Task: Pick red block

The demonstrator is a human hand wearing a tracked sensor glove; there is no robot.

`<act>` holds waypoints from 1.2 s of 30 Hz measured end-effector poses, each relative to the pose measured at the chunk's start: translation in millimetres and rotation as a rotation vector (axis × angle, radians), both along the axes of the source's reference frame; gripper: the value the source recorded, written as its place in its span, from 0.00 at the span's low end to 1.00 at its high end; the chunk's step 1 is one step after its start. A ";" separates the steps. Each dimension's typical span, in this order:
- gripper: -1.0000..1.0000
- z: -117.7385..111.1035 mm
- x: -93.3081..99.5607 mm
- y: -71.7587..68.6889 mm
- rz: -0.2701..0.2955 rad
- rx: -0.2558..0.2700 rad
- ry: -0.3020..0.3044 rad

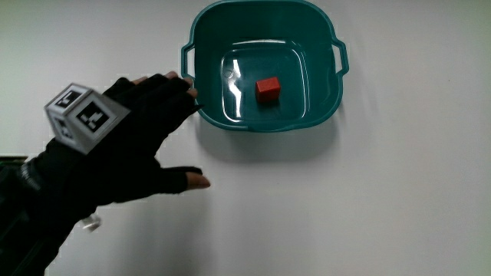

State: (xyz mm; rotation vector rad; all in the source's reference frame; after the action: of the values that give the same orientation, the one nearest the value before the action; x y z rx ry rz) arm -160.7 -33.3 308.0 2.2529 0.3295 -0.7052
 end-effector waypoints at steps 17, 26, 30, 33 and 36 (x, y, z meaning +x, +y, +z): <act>0.50 30.9 41.6 -51.2 -0.025 0.023 -0.013; 0.50 50.4 69.7 -76.6 0.013 0.106 0.000; 0.50 62.2 77.2 -85.2 -0.013 0.081 -0.020; 0.50 70.2 82.8 -91.5 0.013 0.104 -0.041; 0.50 79.4 86.8 -94.2 0.011 0.092 -0.046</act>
State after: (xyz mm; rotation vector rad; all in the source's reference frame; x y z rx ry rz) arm -73.9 -127.5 387.4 2.3487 0.3588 -0.6431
